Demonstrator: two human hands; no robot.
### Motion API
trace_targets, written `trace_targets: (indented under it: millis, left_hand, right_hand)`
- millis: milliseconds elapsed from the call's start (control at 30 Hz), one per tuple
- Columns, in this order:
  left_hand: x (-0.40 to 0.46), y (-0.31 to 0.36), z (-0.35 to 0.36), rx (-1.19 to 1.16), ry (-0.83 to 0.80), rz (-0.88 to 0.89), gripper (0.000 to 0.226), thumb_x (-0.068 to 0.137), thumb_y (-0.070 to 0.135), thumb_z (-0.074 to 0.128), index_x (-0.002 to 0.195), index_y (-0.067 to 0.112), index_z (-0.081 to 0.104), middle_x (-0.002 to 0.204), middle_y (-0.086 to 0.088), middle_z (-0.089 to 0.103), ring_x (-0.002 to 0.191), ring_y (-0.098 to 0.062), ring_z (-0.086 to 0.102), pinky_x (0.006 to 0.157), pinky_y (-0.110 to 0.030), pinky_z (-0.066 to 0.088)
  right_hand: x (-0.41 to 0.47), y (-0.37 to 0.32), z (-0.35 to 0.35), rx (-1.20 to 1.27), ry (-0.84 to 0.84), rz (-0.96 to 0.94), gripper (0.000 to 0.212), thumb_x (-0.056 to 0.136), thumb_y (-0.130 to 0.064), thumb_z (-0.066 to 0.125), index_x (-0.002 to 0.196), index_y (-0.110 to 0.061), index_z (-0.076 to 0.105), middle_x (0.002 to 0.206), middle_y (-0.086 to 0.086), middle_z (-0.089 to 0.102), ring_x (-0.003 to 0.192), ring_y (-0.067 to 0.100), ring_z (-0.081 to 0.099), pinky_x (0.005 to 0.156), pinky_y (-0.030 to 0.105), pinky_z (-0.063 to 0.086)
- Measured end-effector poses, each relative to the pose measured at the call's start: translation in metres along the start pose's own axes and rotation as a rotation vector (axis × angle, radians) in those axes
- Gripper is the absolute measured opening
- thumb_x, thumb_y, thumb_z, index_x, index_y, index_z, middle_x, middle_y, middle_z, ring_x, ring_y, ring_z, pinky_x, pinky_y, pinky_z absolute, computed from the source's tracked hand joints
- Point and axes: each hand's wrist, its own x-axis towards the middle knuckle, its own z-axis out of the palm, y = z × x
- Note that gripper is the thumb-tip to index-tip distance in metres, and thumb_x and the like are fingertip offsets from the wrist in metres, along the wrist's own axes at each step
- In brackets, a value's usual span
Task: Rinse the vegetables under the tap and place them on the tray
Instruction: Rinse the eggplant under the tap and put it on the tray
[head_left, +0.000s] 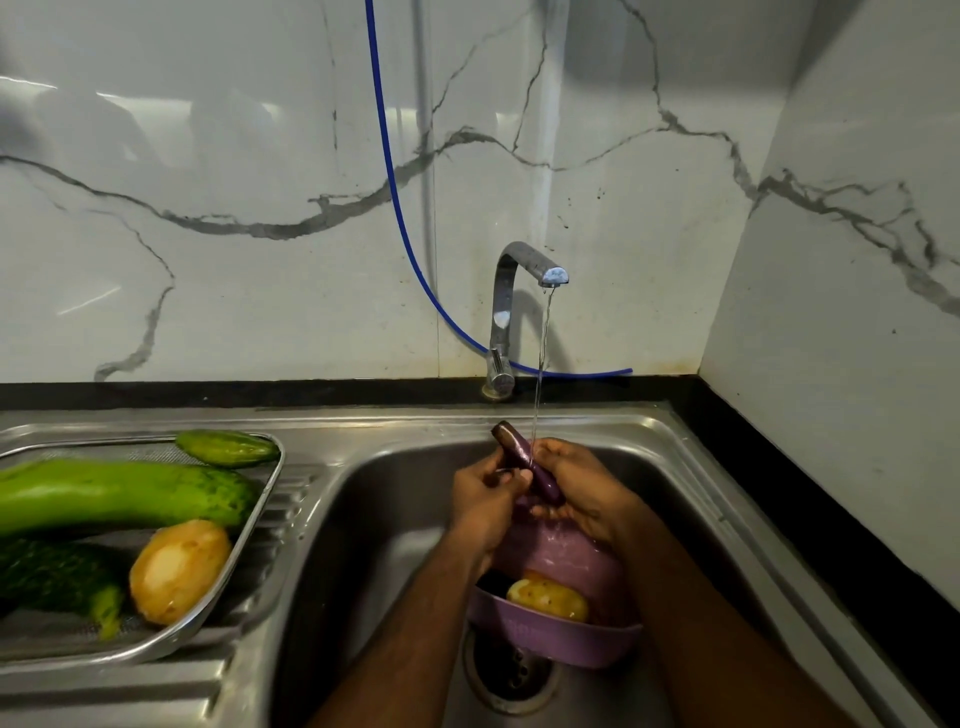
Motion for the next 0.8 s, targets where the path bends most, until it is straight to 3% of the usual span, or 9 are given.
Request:
trace_targets:
  millis: [100,200,300,467,600,700,800]
  left_hand:
    - [-0.001,-0.001,-0.003,0.050,-0.055,-0.009,0.045,0.090,0.000,0.066,0.130,0.021,0.063,0.108,-0.007,0.074,0.102,-0.024,0.071,0.093,-0.045,0.057]
    - [0.001,-0.006,-0.006,0.110,-0.087,0.014,0.060,0.086,-0.003,0.069,0.138,0.024,0.056,0.115,-0.007,0.072,0.107,-0.026,0.069,0.095,-0.048,0.056]
    - [0.001,-0.005,-0.008,0.148,-0.102,0.017,0.065,0.085,0.003,0.071,0.141,0.033,0.052,0.119,-0.003,0.071,0.110,-0.024,0.068,0.095,-0.048,0.056]
    - [0.002,-0.007,-0.006,0.167,-0.154,-0.003,0.060,0.084,0.005,0.067,0.119,0.054,0.062,0.108,0.006,0.075,0.102,-0.019,0.072,0.094,-0.046,0.057]
    - [0.005,-0.008,-0.006,0.076,-0.160,-0.028,0.058,0.087,-0.002,0.065,0.130,0.036,0.062,0.113,-0.001,0.073,0.106,-0.023,0.070,0.093,-0.046,0.057]
    - [0.005,-0.007,-0.004,-0.060,-0.025,-0.056,0.041,0.087,-0.004,0.068,0.123,0.010,0.058,0.103,-0.014,0.073,0.086,-0.027,0.072,0.075,-0.039,0.061]
    - [0.004,-0.007,-0.003,-0.097,0.059,-0.077,0.035,0.084,-0.007,0.071,0.109,0.005,0.051,0.090,-0.019,0.068,0.066,-0.023,0.067,0.057,-0.032,0.057]
  right_hand:
    - [0.002,0.003,0.010,-0.020,0.010,-0.016,0.018,0.105,-0.020,0.053,0.119,-0.012,0.062,0.105,0.020,0.076,0.095,0.034,0.067,0.096,0.056,0.055]
    - [0.005,0.005,0.015,-0.044,0.039,-0.043,0.017,0.102,-0.023,0.060,0.116,-0.014,0.060,0.098,0.012,0.078,0.093,0.031,0.073,0.086,0.052,0.059]
    - [0.009,0.007,0.016,-0.082,0.108,-0.087,0.020,0.099,-0.034,0.066,0.107,-0.016,0.065,0.089,0.005,0.079,0.088,0.025,0.076,0.087,0.050,0.062]
    - [0.014,0.005,0.015,-0.151,0.274,-0.139,0.036,0.094,-0.049,0.069,0.092,-0.013,0.069,0.082,0.006,0.075,0.079,0.020,0.072,0.079,0.038,0.061]
    - [0.012,0.004,0.015,-0.156,0.262,-0.131,0.036,0.096,-0.048,0.065,0.095,-0.012,0.069,0.085,0.008,0.074,0.080,0.021,0.072,0.071,0.033,0.058]
    - [0.008,0.003,0.015,-0.042,0.181,-0.130,0.021,0.098,-0.027,0.068,0.103,-0.006,0.069,0.092,0.015,0.075,0.077,0.024,0.073,0.067,0.036,0.062]
    - [0.004,0.002,0.013,0.105,0.096,-0.081,0.012,0.097,-0.013,0.068,0.106,-0.006,0.069,0.097,0.017,0.075,0.074,0.025,0.073,0.060,0.035,0.061]
